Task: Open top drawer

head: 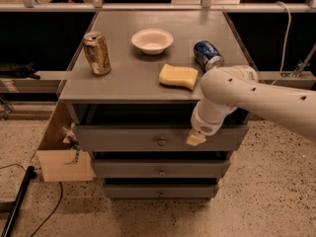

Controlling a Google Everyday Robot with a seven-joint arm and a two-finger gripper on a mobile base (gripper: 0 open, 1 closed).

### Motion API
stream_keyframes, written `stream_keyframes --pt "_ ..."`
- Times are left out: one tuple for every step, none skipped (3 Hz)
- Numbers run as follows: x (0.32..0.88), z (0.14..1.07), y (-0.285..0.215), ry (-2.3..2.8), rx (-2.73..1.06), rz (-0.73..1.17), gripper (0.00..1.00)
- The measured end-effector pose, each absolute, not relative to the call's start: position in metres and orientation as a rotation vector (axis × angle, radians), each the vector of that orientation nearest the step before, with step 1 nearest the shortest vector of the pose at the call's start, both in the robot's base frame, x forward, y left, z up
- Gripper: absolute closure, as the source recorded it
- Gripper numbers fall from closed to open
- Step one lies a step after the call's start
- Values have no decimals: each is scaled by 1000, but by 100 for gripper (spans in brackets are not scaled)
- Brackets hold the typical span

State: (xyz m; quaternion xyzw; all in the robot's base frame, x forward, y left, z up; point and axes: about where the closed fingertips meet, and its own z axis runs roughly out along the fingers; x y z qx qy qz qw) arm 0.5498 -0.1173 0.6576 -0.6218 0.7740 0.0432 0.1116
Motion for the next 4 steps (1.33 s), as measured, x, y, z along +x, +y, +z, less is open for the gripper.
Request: stream_keyframes --pt "550 658 -117 2273 -1826 127 87" --pt "550 658 -117 2273 -1826 127 100" --pt "550 661 -117 2273 -1826 127 100" --pt "543 674 -125 2277 -1845 94 100"
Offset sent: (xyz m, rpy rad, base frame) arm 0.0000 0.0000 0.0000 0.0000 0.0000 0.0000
